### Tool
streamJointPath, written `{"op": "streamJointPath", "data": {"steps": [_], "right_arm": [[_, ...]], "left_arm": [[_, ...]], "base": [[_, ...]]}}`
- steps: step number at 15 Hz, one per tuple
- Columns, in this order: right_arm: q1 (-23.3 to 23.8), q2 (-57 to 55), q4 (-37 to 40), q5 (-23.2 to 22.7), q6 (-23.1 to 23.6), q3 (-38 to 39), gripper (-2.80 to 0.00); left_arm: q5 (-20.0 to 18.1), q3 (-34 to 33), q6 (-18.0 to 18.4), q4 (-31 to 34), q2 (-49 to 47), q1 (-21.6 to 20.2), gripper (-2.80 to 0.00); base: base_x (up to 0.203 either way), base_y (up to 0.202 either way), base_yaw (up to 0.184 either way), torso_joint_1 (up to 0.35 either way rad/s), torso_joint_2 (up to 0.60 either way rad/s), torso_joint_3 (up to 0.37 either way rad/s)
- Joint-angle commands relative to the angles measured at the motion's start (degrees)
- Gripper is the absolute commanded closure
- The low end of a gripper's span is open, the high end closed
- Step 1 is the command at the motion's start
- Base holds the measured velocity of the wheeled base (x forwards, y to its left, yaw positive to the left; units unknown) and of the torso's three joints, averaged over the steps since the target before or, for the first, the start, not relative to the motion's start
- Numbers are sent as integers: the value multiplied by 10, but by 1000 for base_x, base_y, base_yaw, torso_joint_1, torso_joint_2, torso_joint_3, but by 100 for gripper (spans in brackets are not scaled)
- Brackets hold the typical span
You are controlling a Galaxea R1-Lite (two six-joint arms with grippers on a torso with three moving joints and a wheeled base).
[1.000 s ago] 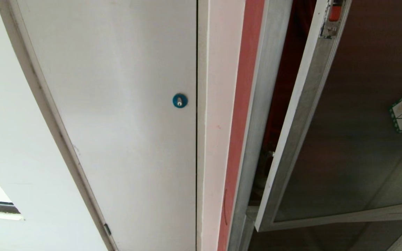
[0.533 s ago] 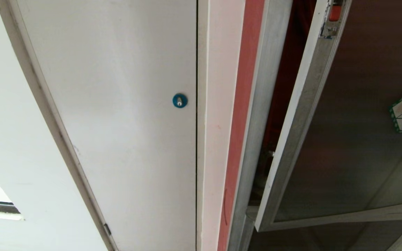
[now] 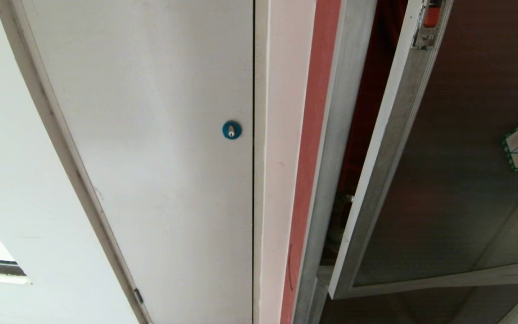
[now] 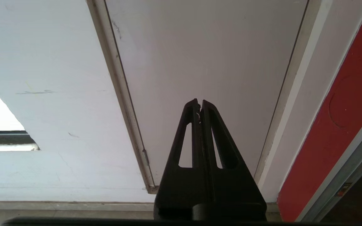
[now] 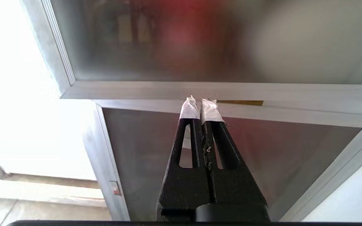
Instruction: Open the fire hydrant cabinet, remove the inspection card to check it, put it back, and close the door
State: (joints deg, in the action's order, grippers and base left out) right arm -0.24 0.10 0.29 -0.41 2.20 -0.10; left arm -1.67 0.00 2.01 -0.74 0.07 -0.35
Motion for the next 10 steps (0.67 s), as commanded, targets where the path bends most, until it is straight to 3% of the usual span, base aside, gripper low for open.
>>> {"op": "streamJointPath", "data": {"steps": [1,10], "right_arm": [[0,1,-1,0,-4,1,0],[0,1,-1,0,-7,1,0]], "left_arm": [[0,-4,0,0,0,0,0],[0,-4,0,0,0,0,0]], "base": [[0,0,0,0,0,0],[0,0,0,0,0,0]]}}
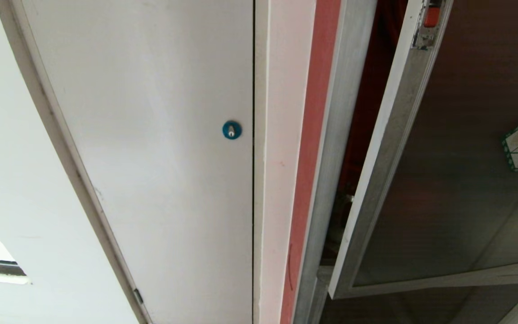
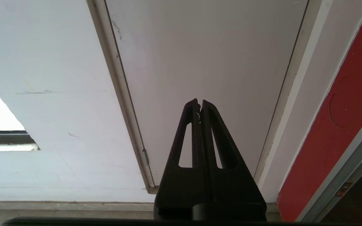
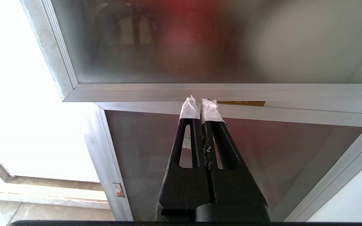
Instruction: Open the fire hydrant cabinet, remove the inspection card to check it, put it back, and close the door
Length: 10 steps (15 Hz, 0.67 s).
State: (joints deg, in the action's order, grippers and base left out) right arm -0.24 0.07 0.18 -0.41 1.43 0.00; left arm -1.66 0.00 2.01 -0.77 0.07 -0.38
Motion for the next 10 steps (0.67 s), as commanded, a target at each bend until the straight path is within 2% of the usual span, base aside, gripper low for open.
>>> {"op": "streamJointPath", "data": {"steps": [1,4,6,8,10], "right_arm": [[0,0,0,0,1,0,0],[0,1,0,0,1,0,0],[0,1,0,0,1,0,0],[0,0,0,0,0,0,0],[0,1,0,0,1,0,0]], "left_arm": [[0,-4,0,0,0,0,0],[1,-4,1,0,0,0,0],[7,7,-16,-6,0,0,0],[2,72,-40,-7,-26,0,0],[-36,131,-53,-9,-108,3,0]], "base": [[0,0,0,0,0,0],[0,0,0,0,0,0],[0,0,0,0,0,0],[0,0,0,0,0,0],[0,0,0,0,0,0]]}}
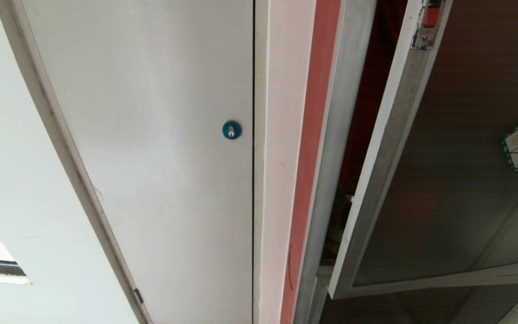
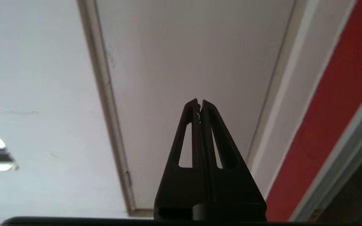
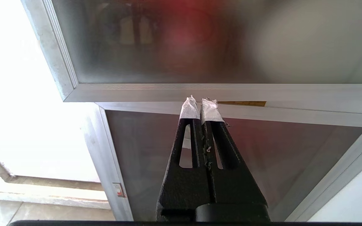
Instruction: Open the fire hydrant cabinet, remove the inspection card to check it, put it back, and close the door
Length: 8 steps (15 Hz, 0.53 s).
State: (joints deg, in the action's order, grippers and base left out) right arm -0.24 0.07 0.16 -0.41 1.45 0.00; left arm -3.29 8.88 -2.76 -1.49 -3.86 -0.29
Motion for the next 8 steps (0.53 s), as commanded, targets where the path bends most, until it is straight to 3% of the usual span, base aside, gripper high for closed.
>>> {"op": "streamJointPath", "data": {"steps": [1,6,8], "right_arm": [[0,1,0,0,0,0,0],[0,1,0,0,0,0,0],[0,1,0,0,0,0,0]], "left_arm": [[-54,75,-16,-2,-113,6,0],[-267,241,-44,-20,-341,22,0],[-314,296,-52,-38,-427,65,0]], "base": [[0,0,0,0,0,0],[0,0,0,0,0,0],[0,0,0,0,0,0]]}}
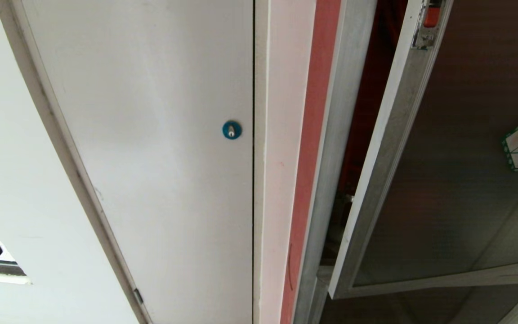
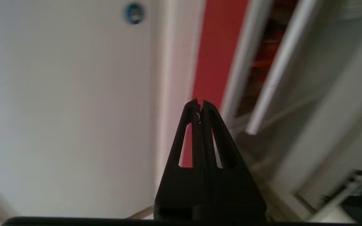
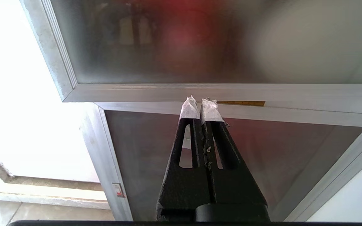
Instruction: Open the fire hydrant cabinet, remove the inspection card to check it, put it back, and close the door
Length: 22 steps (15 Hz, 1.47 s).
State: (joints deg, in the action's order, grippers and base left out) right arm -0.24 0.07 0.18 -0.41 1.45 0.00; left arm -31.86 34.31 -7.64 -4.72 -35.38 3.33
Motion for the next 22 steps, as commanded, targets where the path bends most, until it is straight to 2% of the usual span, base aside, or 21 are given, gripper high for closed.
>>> {"op": "streamJointPath", "data": {"steps": [1,3,5,8,11,18,22], "right_arm": [[0,0,0,0,0,0,0],[0,0,0,0,0,0,0],[0,1,0,0,0,0,0],[0,0,0,0,0,0,0],[0,1,0,0,0,0,0],[0,0,0,0,0,0,0],[0,1,0,0,0,0,0]], "left_arm": [[-40,68,-8,-12,-153,73,0],[-51,110,-13,-21,-230,146,0],[-56,146,-14,-41,-305,200,0],[-56,198,-15,-100,-416,255,0],[-53,262,-13,-126,-501,304,0],[-41,349,-4,-131,-600,353,0],[-18,366,37,-132,-650,386,0]], "base": [[0,0,0,0,0,0],[0,0,0,0,0,0],[0,0,0,0,0,0],[0,0,0,0,0,0],[0,0,0,0,0,0],[0,0,0,0,0,0],[0,0,0,0,0,0]]}}
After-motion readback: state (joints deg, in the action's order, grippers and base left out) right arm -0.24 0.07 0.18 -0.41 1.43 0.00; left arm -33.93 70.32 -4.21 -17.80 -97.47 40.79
